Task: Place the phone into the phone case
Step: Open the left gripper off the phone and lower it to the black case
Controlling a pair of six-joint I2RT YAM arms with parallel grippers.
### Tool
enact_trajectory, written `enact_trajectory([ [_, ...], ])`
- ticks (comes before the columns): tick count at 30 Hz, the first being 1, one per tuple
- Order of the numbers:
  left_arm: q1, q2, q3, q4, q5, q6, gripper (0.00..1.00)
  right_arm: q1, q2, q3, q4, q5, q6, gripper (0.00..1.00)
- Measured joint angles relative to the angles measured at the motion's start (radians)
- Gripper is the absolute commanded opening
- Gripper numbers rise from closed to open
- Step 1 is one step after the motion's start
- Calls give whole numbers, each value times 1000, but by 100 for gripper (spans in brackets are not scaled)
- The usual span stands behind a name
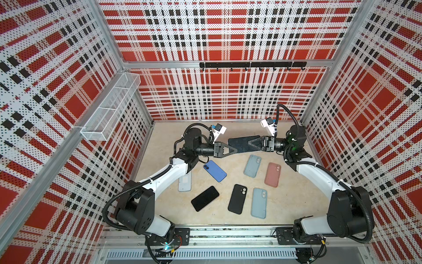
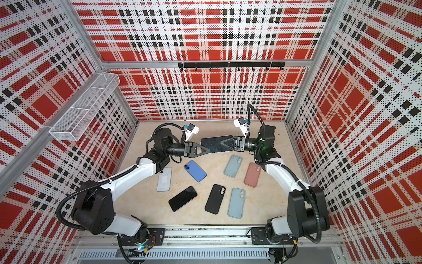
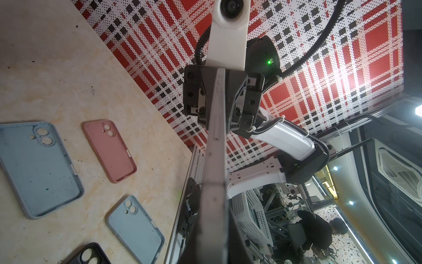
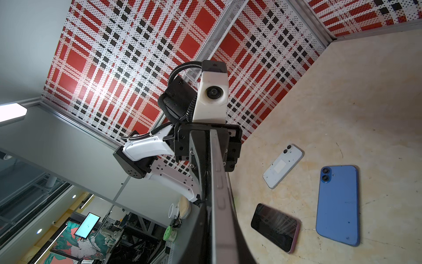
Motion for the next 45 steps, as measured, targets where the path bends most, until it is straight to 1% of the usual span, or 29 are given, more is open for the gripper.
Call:
enact_trajectory([
  [2, 3, 0, 0, -1, -23, 5, 24, -7, -2, 0, -3, 16, -1, 0],
  [6, 16, -5, 0, -3, -56, 19, 46, -26, -8, 0, -26, 50, 0, 0],
  [8, 21, -15, 0, -16, -78, 32, 54, -48, -18, -1, -42, 77, 2, 0],
  [10, 26, -34, 0, -45, -106, 58, 65, -72, -33, -1, -66, 108, 1, 0],
  [12, 30, -60, 0, -90, -143, 87, 73, -95, -56, -1, -103, 148, -8, 0],
  [14, 29, -97, 0, -161, -206, 137, 82, -115, -92, -1, -175, 202, -43, 0],
  [16, 17, -141, 1, -262, -295, 203, 90, -128, -127, 3, -261, 262, -87, 0],
  [18, -24, -183, 18, -414, -436, 291, 94, -132, -166, 15, -372, 343, -150, 0],
  [19, -62, -196, 33, -491, -520, 337, 95, -132, -186, 24, -435, 390, -188, 0],
  [22, -206, -203, 72, -682, -746, 417, 93, -132, -230, 37, -557, 498, -261, 0],
  [24, -301, -187, 74, -798, -857, 421, 90, -131, -253, 42, -628, 566, -303, 0],
  [27, -418, -135, 32, -908, -970, 380, 87, -131, -274, 43, -709, 647, -349, 0],
  [29, -493, -89, -8, -969, -1038, 347, 85, -132, -275, 42, -737, 676, -365, 0],
  [33, -611, 4, -39, -1021, -1103, 304, 78, -132, -275, 40, -754, 701, -377, 0],
  [35, -631, 48, -39, -1014, -1119, 299, 73, -132, -278, 39, -754, 706, -380, 0],
  [41, -620, 172, -39, -972, -1144, 320, 54, -132, -313, 26, -760, 713, -381, 0],
  [43, -616, 211, -38, -960, -1145, 333, 49, -132, -325, 25, -762, 713, -383, 0],
  [45, -613, 245, -30, -954, -1149, 351, 41, -132, -337, 24, -765, 714, -384, 0],
])
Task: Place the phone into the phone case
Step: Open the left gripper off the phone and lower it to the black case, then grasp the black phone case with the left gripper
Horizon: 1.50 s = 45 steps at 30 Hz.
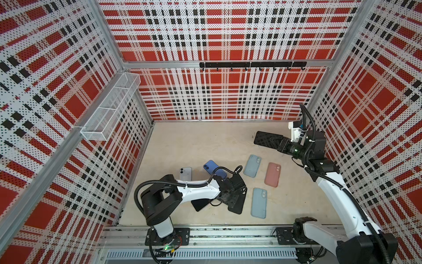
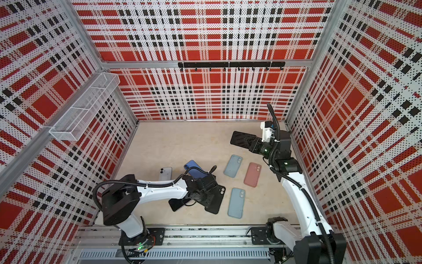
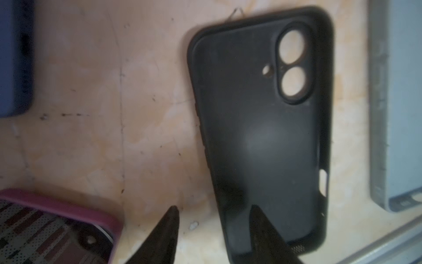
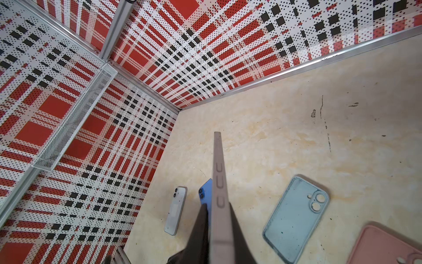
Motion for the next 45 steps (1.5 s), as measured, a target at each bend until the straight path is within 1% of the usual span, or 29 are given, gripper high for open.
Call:
enact_trajectory([
  [3, 0, 22, 19, 22, 2, 18, 29, 0, -11, -1, -4, 1, -4, 0],
  [8, 5, 48, 43, 39, -2, 47, 6, 0, -13, -1, -11, 8, -8, 0],
  [10, 9, 50, 47, 37, -8, 58, 1, 0, -13, -1, -15, 11, -11, 0],
  [11, 11, 50, 48, 32, -11, 65, 0, 0, -13, -1, -17, 11, -11, 0],
  [16, 47, 48, 86, -38, -55, 106, 0, 0, -13, -1, -28, 21, -19, 0],
  [19, 83, 25, 143, -89, -99, 159, 0, 0, -14, -1, -37, 35, -21, 0],
  [21, 108, -4, 196, -109, -135, 216, 0, -3, -18, -1, -41, 49, -18, 0],
  [25, 170, -36, 335, -114, -197, 369, 0, -7, -39, -1, -45, 88, -2, 0],
  [26, 192, -35, 375, -115, -208, 427, 0, -8, -48, -1, -48, 100, 2, 0],
  [28, 239, -28, 438, -117, -211, 521, 0, -8, -63, -1, -54, 122, 6, 0],
  [29, 274, -21, 473, -117, -208, 586, 0, -9, -71, -1, -57, 133, 8, 0],
  [31, 335, -2, 526, -115, -204, 671, 0, -9, -82, -1, -64, 145, 11, 0],
  [35, 451, 65, 604, -114, -137, 879, 0, -9, -90, -1, -71, 157, 20, 0],
  [37, 486, 99, 612, -115, -86, 997, 0, -9, -90, -5, -70, 157, 28, 0],
  [40, 498, 169, 613, -124, -24, 1192, 0, -9, -90, -13, -72, 156, 39, 0],
  [42, 497, 231, 624, -143, 5, 1299, 0, -9, -89, -18, -77, 153, 40, 0],
  [45, 500, 355, 710, -194, 51, 1397, 0, -9, -79, -18, -84, 145, 42, 0],
])
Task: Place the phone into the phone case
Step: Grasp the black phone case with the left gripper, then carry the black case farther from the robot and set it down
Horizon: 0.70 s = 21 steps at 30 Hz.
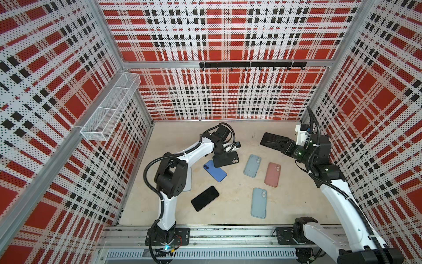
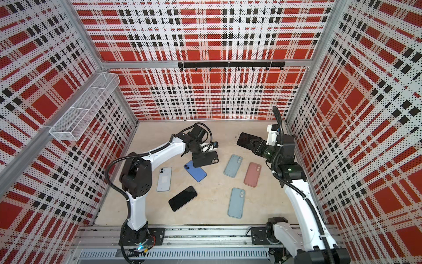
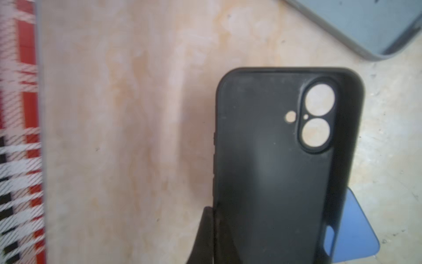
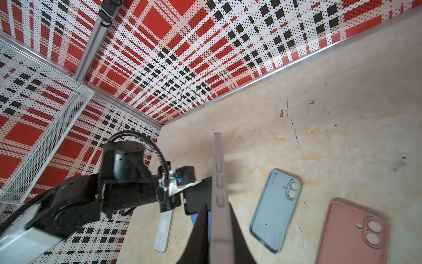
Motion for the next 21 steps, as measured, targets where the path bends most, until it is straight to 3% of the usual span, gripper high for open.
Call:
enact_trajectory([
  [9, 10, 153, 197, -28, 82, 140, 0, 0, 50, 0, -43, -37, 21, 0],
  [21, 29, 306, 322, -32, 103, 209, 0, 0, 85, 0, -73, -54, 28, 0],
])
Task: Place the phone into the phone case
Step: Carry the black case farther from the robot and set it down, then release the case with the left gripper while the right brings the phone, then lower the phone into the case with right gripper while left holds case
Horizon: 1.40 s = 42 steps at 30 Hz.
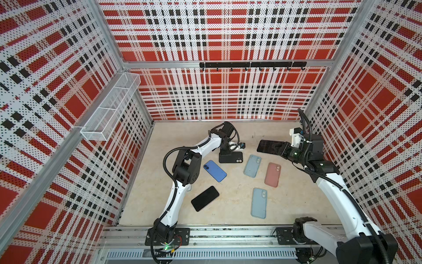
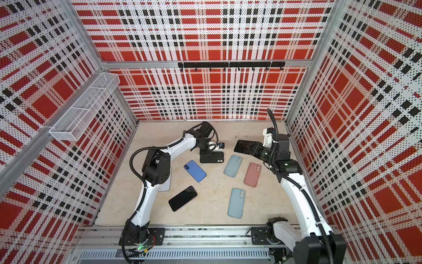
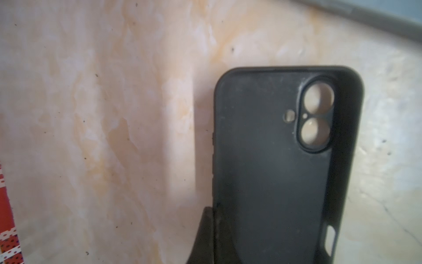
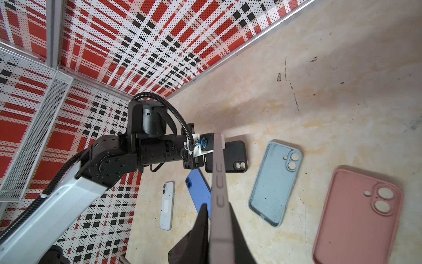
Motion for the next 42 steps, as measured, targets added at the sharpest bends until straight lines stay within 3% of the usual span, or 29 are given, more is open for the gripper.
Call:
enact_trajectory([
  [1, 4, 7, 5, -1, 0, 3, 0, 0, 4, 0, 0, -5, 3, 0],
  [5, 16, 20, 16, -2, -2, 10, 19, 0, 26, 10, -4, -18, 6, 0],
  [11, 33, 10, 1, 76, -27, -30, 40, 11, 89, 88, -26, -50, -19, 0],
  [15, 59, -108, -172, 274, -43, -116, 70, 43, 187, 218, -83, -81, -87, 0],
  [17, 81, -222, -315, 422, -58, -183, 99, 70, 251, 293, -115, -99, -125, 0],
  [21, 127, -481, -547, 715, -116, -334, 99, 141, 388, 403, -130, -132, -170, 0],
  [27, 178, -720, -661, 919, -174, -643, 100, 265, 597, 501, -138, -136, -170, 0],
  [29, 205, -762, -679, 919, -135, -774, 99, 298, 674, 544, -140, -131, -165, 0],
  [36, 409, -788, -834, 918, 190, -1305, 99, 369, 857, 643, -186, -77, -166, 0],
  [42, 321, -756, -940, 832, 293, -1458, 99, 371, 922, 682, -204, -32, -170, 0],
])
